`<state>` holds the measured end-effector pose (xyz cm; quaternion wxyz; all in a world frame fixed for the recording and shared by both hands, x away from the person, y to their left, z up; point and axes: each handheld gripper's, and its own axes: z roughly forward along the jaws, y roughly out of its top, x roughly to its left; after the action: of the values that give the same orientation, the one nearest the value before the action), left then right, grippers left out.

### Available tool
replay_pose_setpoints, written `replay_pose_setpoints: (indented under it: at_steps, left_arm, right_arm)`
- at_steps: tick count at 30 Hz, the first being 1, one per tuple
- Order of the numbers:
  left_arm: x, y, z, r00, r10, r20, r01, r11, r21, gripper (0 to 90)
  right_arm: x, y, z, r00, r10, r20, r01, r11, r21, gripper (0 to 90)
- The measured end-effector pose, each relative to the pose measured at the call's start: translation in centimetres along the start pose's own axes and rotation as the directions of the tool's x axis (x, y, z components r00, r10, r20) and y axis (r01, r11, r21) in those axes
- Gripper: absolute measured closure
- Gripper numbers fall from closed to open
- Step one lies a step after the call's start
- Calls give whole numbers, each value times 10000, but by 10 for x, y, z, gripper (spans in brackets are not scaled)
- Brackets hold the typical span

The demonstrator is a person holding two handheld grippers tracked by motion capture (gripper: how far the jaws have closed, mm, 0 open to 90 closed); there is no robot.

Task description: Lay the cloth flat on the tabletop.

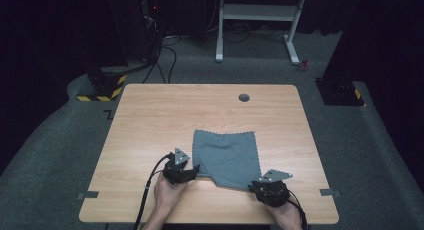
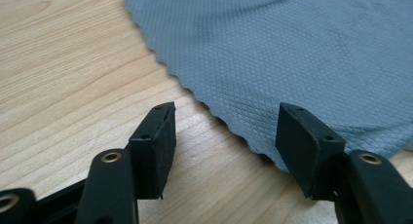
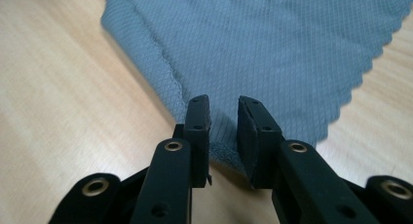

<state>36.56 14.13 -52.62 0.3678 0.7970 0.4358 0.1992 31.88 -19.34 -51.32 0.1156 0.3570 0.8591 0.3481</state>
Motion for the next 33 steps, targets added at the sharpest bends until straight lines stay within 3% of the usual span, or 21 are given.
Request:
replay_pose_setpoints:
  at_steps: [5, 7, 10, 11, 12, 13, 16, 17, 18, 25, 27, 30, 33]
  left_arm:
    - [-2, 1, -10, 9992, 6, 391, 3, 9997, -231, 412]
    - [-7, 2, -23, 9976, 365, 590, -337, 9983, -480, 412]
    - [-13, 0, -32, 9953, 536, 801, -485, 9968, -639, 418]
    - [-19, -3, -40, 9918, 857, 945, -788, 9941, -740, 439]
    - [-19, -3, -40, 9918, 857, 945, -788, 9941, -740, 447]
    - [-26, -6, -45, 9879, 1104, 1087, -1019, 9915, -808, 459]
    - [-31, -9, -46, 9837, 1345, 1195, -1275, 9898, -639, 513]
    - [-36, -11, -45, 9801, 1650, 1107, -1609, 9860, -444, 538]
    - [-38, -13, -43, 9788, 1705, 1132, -1676, 9852, -348, 556]
    - [-38, -13, -31, 9795, 1783, 938, -1794, 9838, 34, 696]
    - [-36, -10, -28, 9781, 1877, 904, -1895, 9818, 114, 801]
    - [-29, -1, -27, 9775, 1664, 1297, -1688, 9856, 79, 877]
    - [-25, 5, -27, 9771, 1544, 1462, -1563, 9877, 18, 891]
  right_arm:
    - [3, 1, -3, 9998, -159, -126, 158, 9998, -109, 718]
    - [3, 8, -3, 9994, -262, -204, 256, 9993, -286, 713]
    - [2, 14, -3, 9993, -295, -208, 285, 9985, -471, 711]
    - [0, 20, -3, 9993, -328, -204, 314, 9973, -667, 710]
    - [-1, 24, -2, 9994, -309, -177, 295, 9968, -747, 710]
    - [-2, 27, -1, 9995, -281, -135, 270, 9965, -795, 707]
    - [-8, 33, 3, 9998, -207, 17, 207, 9964, -821, 695]
    - [-14, 36, 11, 9994, -107, 333, 132, 9971, -745, 680]
    - [-17, 36, 14, 9989, -68, 472, 100, 9976, -679, 676]
    - [-26, 32, 25, 9964, 285, 793, -244, 9983, -524, 660]
    - [-27, 30, 29, 9961, 290, 836, -258, 9989, -384, 652]
    - [-26, 28, 31, 9958, 255, 875, -220, 9989, -409, 640]
    - [-26, 27, 31, 9961, 175, 868, -139, 9990, -428, 632]
